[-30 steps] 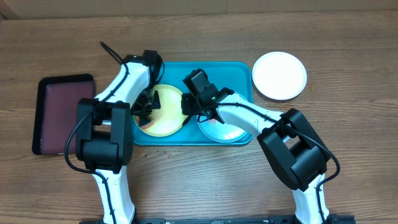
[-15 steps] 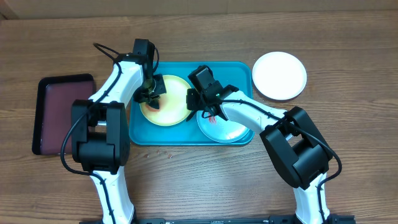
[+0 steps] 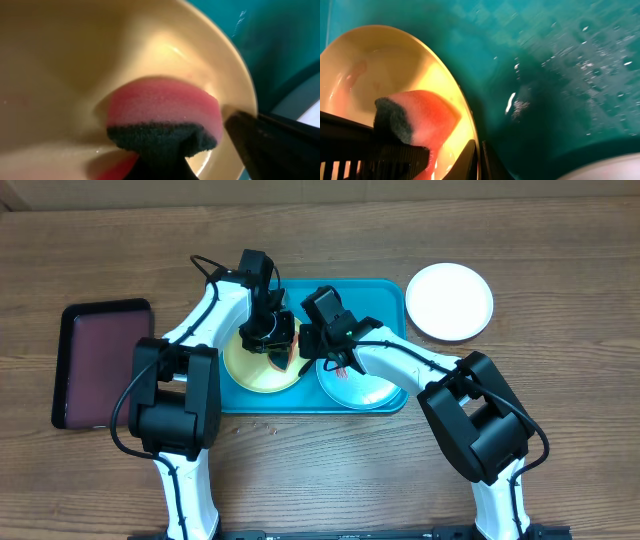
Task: Clean dirty plates on tray and stack at the side
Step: 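Carry the sponge left toward the dark tray with the left gripper, then lift the yellow plate off the teal tray with the right gripper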
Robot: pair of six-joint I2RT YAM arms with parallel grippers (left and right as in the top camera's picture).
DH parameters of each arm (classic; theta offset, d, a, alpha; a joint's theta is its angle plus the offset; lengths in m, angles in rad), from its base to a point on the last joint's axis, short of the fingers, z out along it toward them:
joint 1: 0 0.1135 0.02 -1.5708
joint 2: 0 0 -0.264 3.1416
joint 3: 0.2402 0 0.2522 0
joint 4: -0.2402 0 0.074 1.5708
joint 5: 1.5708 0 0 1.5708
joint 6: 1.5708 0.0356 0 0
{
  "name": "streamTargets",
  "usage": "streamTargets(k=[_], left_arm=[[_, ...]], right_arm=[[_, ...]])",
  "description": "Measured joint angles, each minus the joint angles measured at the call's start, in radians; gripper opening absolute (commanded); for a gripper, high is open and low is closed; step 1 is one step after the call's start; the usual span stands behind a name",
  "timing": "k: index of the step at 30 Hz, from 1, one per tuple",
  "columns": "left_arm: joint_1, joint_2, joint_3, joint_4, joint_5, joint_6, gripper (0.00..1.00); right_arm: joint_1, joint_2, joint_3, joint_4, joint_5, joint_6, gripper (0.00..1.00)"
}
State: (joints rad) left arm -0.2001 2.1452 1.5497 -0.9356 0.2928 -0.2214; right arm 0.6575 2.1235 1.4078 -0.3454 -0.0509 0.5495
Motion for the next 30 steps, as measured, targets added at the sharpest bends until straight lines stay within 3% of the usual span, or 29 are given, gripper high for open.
streamTargets(k=[9,18,23,30], left_arm=[[0.004,-0.006,0.008,-0.039,-0.311,-0.162,0.04],[0.065,-0.003,0.009,0.016,-0.597,-0.201,0.04],[0.07,0.005,0.063,-0.091,-0.649,-0.219,0.04],[0.108,0.012,0.271,-0.31,-0.729,-0.31,0.04]], right_arm=[[0.023,0.0,0.0,0.004,-0.024,0.001,0.05],[0.023,0.0,0.0,0.006,-0.031,0.0,0.04],[0.026,0.0,0.0,0.008,-0.039,0.0,0.04],[0.02,0.0,0.0,0.005,-0.034,-0.013,0.04]])
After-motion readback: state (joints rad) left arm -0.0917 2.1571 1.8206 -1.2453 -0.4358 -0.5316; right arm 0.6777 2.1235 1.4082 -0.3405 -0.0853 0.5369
